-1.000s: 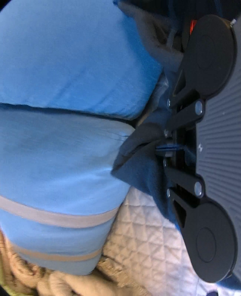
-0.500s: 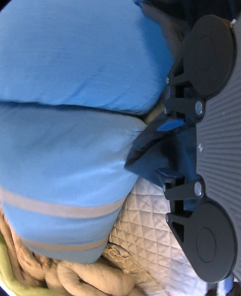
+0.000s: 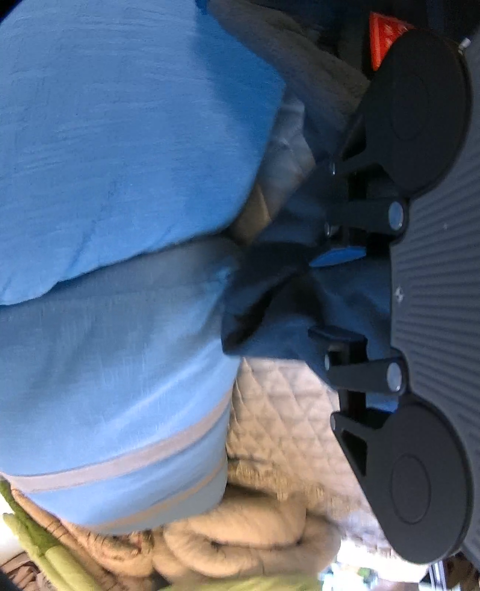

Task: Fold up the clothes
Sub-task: 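Hold the jacket with both grippers and push it toward the pillows, then open both grippers and release the jacket fabric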

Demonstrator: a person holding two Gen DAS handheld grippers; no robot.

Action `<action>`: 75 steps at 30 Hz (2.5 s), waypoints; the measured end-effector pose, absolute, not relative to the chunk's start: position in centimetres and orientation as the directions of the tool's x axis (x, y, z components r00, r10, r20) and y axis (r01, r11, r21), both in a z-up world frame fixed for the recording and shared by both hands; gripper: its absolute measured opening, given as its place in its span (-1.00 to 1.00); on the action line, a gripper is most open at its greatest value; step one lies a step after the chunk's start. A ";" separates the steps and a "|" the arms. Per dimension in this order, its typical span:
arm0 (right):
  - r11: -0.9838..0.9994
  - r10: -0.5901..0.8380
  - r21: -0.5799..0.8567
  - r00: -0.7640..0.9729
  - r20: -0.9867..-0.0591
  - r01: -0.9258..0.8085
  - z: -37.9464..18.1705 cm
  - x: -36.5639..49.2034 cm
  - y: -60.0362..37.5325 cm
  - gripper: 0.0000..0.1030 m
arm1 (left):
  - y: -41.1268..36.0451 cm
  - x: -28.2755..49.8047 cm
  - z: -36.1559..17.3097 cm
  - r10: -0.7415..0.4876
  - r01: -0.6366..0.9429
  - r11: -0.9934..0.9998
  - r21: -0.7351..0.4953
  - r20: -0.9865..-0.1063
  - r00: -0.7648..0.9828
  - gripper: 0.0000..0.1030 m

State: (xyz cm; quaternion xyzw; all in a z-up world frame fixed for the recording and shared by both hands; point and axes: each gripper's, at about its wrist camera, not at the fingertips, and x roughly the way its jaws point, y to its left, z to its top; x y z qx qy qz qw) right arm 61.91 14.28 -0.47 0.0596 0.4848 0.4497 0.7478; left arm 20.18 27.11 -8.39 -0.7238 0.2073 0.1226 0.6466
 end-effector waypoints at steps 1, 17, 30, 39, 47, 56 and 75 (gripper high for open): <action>0.579 0.741 0.543 0.114 -0.662 -0.608 -0.4 61.9 14.1 -0.67 | 27.1 20.1 -8.4 -0.142 -0.462 -0.079 -0.883 -0.449 0.882 -0.31; 0.665 0.710 0.426 0.340 -0.617 -0.614 1.9 61.1 13.0 -0.95 | 27.2 20.2 -8.9 -0.125 -0.398 -0.107 -0.911 -0.385 0.914 -0.32; 0.713 0.669 0.377 0.410 -0.620 -0.591 2.0 60.9 13.1 -0.97 | 26.5 20.3 -8.6 -0.063 -0.438 -0.036 -0.898 -0.436 0.898 -0.88; 0.731 0.649 0.346 0.440 -0.621 -0.589 2.0 60.5 13.3 -0.96 | 24.7 20.3 -5.1 0.020 -0.547 0.202 -0.812 -0.555 0.831 -0.81; 0.675 0.691 0.310 0.425 -0.585 -0.669 3.2 59.9 14.4 -0.01 | 25.9 19.4 -5.3 0.036 -0.577 0.135 -0.805 -0.578 0.815 -0.50; 0.650 0.678 0.283 0.369 -0.636 -0.706 1.3 60.9 18.4 -0.14 | 24.7 21.5 -6.1 -0.087 -0.537 0.196 -0.820 -0.560 0.824 -0.69; 0.736 0.651 0.303 0.509 -0.563 -0.606 4.6 58.5 14.4 0.06 | 25.4 19.1 -3.3 0.031 -0.608 0.237 -0.758 -0.619 0.785 -0.34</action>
